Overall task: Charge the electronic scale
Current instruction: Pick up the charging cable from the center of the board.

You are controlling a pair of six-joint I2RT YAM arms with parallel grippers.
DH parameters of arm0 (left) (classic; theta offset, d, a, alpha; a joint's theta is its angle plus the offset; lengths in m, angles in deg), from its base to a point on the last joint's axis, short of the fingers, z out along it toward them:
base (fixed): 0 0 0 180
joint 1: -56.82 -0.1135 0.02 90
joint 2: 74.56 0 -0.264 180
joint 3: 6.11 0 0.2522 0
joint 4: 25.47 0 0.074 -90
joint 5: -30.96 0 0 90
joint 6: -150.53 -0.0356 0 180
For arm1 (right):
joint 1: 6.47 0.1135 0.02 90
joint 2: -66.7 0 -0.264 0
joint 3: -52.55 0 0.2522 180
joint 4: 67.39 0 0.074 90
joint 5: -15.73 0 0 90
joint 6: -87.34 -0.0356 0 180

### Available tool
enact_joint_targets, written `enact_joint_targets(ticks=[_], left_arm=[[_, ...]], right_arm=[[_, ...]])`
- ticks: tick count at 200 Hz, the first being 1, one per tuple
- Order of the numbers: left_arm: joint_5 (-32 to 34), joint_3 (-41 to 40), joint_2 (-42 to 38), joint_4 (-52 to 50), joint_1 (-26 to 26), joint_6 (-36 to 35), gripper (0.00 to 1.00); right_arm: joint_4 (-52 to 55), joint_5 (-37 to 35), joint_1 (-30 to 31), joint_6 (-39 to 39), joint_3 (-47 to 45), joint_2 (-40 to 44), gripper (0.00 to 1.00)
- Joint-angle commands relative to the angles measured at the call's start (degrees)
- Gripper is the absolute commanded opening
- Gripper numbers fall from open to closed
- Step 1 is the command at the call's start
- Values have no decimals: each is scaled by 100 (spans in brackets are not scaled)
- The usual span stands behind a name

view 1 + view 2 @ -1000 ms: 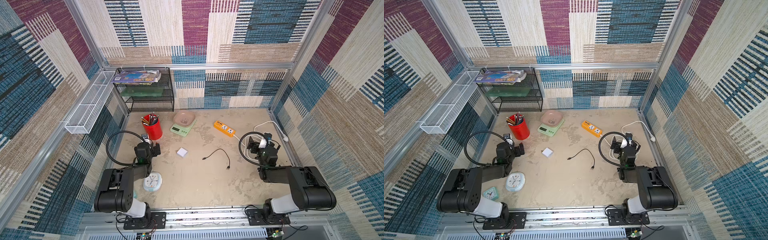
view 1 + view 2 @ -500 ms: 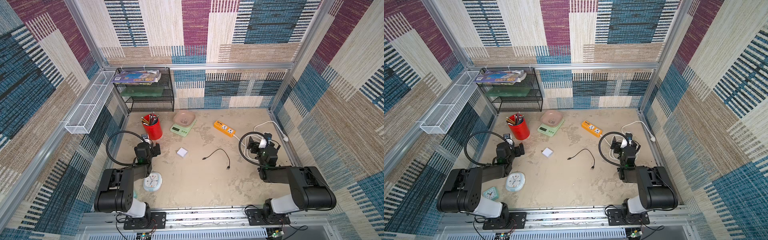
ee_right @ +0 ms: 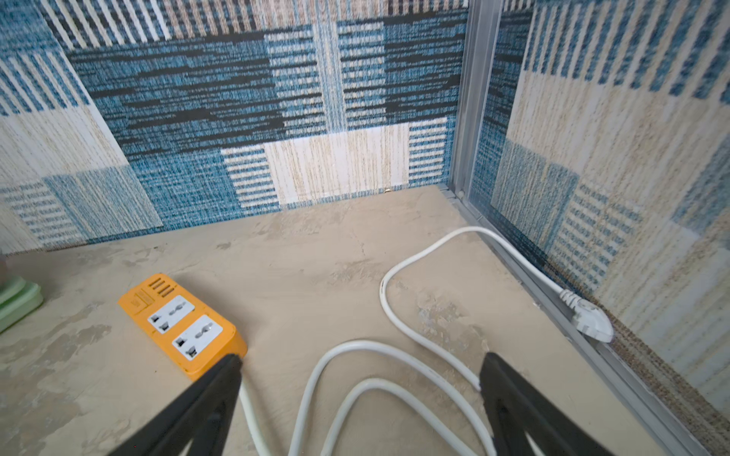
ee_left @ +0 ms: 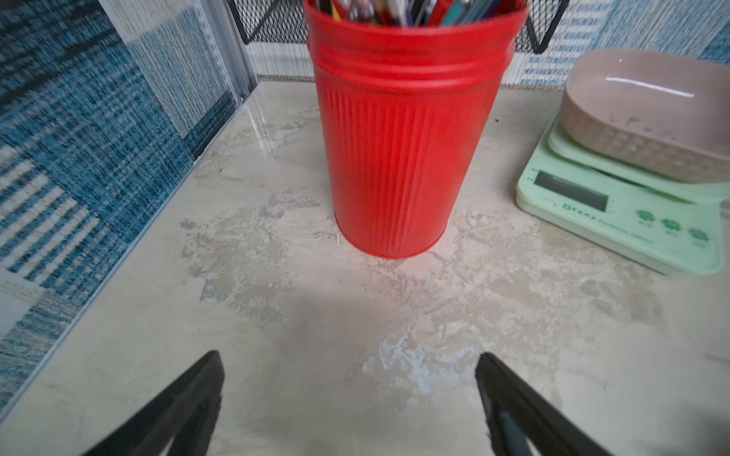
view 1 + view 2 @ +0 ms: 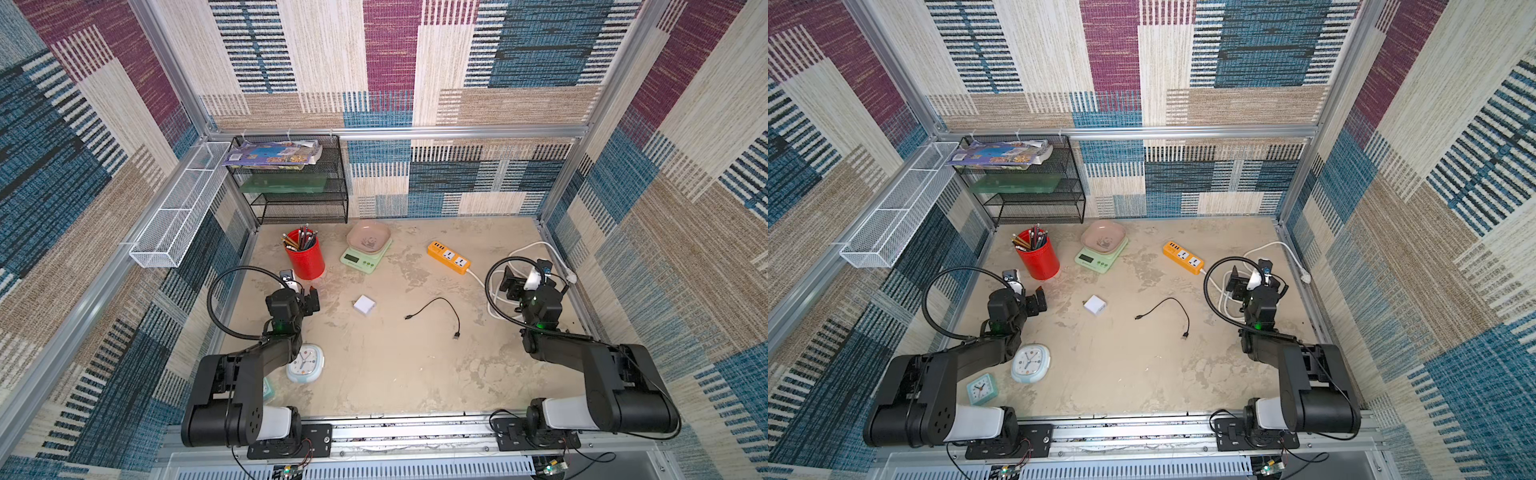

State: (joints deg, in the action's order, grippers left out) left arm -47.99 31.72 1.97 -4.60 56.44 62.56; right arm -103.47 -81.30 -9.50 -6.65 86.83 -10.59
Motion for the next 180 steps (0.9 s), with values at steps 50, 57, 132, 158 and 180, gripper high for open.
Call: enact_joint_targets(ticks=[50,57,132,158,180], left_arm=[[-32,809,-1720,-2331,47,938,99],[-138,924,-1767,-2536,60,1130,99],[-1576,1632,-1176,-2867,600,2539,99],[-2241,1964,-647,-2915,801,2470,99],[-2370,2099,-426,-2936,1059,2333,99]], right_arm=[[3396,367,-23,-2202,1114,1628,95],[3814,699,-22,-2353,1317,1666,95],[5666,989,1987,-1710,2412,1310,96],[6208,277,2743,-1425,2733,873,98],[6549,-119,3149,-1423,2824,569,99]])
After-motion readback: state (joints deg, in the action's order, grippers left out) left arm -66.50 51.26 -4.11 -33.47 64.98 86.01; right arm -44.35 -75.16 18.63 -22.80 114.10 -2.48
